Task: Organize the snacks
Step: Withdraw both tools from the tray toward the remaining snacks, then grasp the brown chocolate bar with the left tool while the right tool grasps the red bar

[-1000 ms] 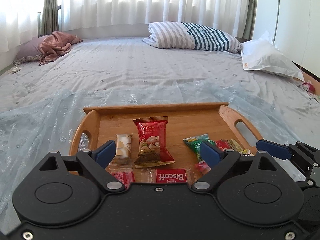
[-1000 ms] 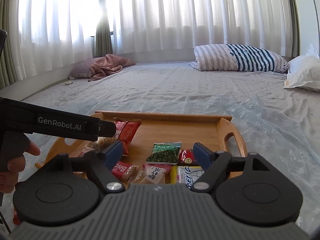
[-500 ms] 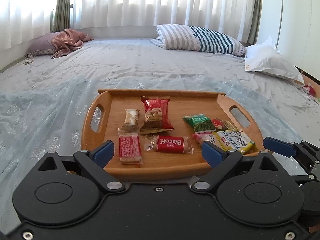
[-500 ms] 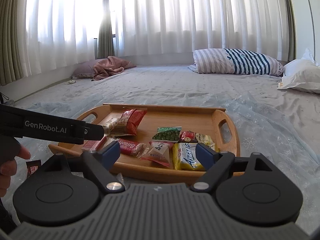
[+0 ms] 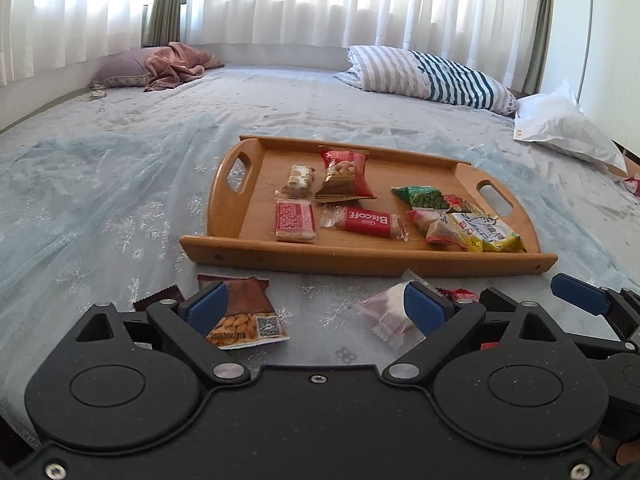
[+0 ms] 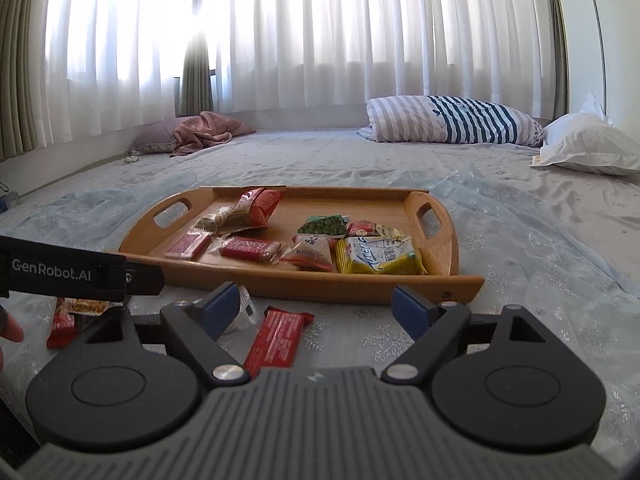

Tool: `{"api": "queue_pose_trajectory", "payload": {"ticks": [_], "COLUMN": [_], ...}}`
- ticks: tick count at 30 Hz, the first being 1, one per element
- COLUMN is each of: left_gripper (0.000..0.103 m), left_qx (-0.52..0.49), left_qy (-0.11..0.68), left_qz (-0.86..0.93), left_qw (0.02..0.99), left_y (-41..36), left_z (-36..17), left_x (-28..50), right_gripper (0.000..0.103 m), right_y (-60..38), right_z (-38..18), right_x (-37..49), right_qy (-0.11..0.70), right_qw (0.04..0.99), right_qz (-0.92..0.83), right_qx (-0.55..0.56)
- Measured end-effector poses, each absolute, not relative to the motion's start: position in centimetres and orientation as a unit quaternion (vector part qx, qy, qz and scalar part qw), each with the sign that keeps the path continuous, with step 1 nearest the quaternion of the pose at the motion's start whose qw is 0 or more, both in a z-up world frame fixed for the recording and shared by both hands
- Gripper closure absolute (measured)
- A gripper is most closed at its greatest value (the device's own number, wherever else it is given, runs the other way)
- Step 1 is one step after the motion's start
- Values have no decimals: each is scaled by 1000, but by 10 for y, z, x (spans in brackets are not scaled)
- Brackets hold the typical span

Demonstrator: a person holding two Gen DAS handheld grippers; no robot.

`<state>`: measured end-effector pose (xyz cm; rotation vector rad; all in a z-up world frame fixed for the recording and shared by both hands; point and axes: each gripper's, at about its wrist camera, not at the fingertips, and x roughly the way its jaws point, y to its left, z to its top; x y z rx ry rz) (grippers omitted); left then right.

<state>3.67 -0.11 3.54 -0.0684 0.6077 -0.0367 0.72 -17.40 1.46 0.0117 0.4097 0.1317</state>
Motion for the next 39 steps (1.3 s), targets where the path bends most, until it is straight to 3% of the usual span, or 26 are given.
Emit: {"api": "queue_pose_trajectory", "payload": {"ticks": [10,16,26,32,39], "left_gripper": [11,40,67,78,78], "left_qx": [-5,-36,-54,-62,-47], "left_qy": [275,278,307,309,304], "left_qz": [56,87,103,103,94], "left_qw": [960,956,945,943,947], "left_y": [12,30,40,43,41], "left_z": [25,21,3,3,11], "left_x": [13,11,16,17,6], "right_gripper": [24,42,57,68,68], "right_y": [-161,-154,-149,-146,-145], "right_z": [-1,-5,-12,-13,-9], "right_x": [-8,-8,-3,-1,-2], "right_qy": [209,213,236,238,236], "right_qw": [976,976,970,970,970], "right_qz": [59,52,58,53,53], "right_qx": [10,14,16,19,20]}}
